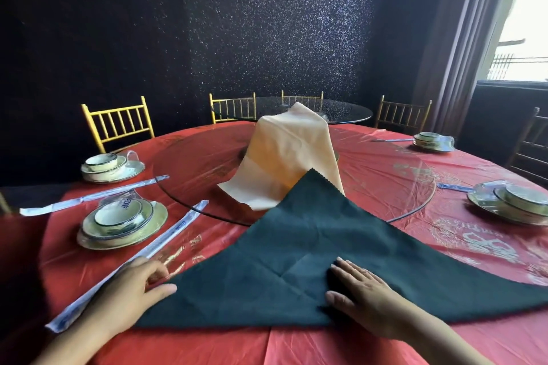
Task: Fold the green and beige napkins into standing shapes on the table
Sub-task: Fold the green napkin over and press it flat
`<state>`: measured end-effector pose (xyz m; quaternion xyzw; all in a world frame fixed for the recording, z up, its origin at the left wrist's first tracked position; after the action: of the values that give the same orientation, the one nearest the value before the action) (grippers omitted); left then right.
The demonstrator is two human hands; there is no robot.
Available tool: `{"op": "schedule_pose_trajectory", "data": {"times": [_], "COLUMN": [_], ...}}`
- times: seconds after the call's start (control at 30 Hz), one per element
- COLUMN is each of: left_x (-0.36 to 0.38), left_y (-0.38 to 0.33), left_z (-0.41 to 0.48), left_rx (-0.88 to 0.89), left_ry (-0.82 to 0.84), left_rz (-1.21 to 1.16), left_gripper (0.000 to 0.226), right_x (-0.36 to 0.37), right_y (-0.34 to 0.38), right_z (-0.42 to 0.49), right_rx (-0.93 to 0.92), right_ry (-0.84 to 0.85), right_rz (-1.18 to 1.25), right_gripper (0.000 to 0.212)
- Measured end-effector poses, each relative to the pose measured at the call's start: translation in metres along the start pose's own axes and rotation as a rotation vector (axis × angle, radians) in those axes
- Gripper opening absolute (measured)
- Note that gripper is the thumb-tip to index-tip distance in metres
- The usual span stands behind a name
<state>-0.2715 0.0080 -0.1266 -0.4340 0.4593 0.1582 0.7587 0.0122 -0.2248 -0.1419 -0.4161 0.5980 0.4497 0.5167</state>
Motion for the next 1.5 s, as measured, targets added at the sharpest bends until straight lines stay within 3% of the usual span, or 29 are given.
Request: {"op": "schedule_pose_trajectory", "data": {"times": [0.1, 0.17, 0.2, 0.27, 0.37, 0.43, 0.47, 0.53, 0.97, 1.13, 1.27, 1.4, 1.5], "left_x": [-0.002, -0.001, -0.001, -0.002, -0.008, -0.012, -0.014, -0.016, -0.021, -0.031, -0.044, -0.042, -0.034], "left_y": [0.004, 0.004, 0.004, 0.006, 0.012, 0.017, 0.020, 0.024, 0.013, 0.009, -0.007, -0.042, -0.068], "left_z": [0.007, 0.008, 0.007, 0.003, -0.004, -0.009, -0.010, -0.013, -0.016, -0.018, -0.014, -0.001, 0.014], "left_rx": [-0.066, -0.092, -0.105, -0.140, -0.182, -0.221, -0.243, -0.267, -0.237, -0.333, -0.359, -0.292, -0.199], "left_ry": [0.045, 0.092, 0.109, 0.124, 0.106, 0.108, 0.108, 0.113, 0.174, 0.287, 0.254, 0.271, 0.374], "left_rz": [-0.020, 0.036, 0.080, 0.129, 0.128, 0.130, 0.138, 0.128, -0.085, -0.453, -0.802, -1.077, -1.151], "left_gripper": [0.028, 0.033, 0.036, 0.042, 0.044, 0.044, 0.044, 0.044, 0.032, 0.008, 0.019, 0.006, 0.054], "right_x": [0.005, 0.016, 0.024, 0.029, 0.023, 0.018, 0.013, 0.008, 0.010, 0.010, 0.010, 0.011, 0.010], "right_y": [0.003, -0.001, -0.002, -0.004, -0.001, -0.001, -0.003, 0.003, 0.003, 0.004, 0.005, 0.002, 0.004], "right_z": [-0.003, -0.001, -0.001, 0.001, -0.001, -0.001, 0.002, -0.003, -0.004, -0.004, -0.004, -0.003, -0.004], "right_rx": [-0.005, 0.026, 0.015, 0.013, 0.050, 0.064, 0.027, -0.022, 0.022, 0.025, 0.012, -0.032, -0.016], "right_ry": [-0.144, -0.091, -0.077, -0.095, -0.092, 0.025, -0.100, -0.063, -0.029, -0.024, -0.048, -0.088, -0.087], "right_rz": [-0.153, -0.197, -0.196, -0.195, -0.225, -0.169, -0.136, -0.104, 0.028, 0.020, 0.017, -0.007, -0.030], "right_gripper": [0.133, 0.092, 0.082, 0.078, 0.082, 0.111, 0.131, 0.145, 0.148, 0.149, 0.147, 0.145, 0.144]}}
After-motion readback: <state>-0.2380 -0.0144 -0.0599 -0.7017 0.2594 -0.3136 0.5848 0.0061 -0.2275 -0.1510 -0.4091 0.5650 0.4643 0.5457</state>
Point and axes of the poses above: each hand's wrist, its own z-axis towards the middle knuckle, its own x-axis out of the palm, y = z × x, the point moved 5 cm from there along z, towards the middle knuckle, and after that the axes turned 8 degrees about -x, right-handed, at the moved point
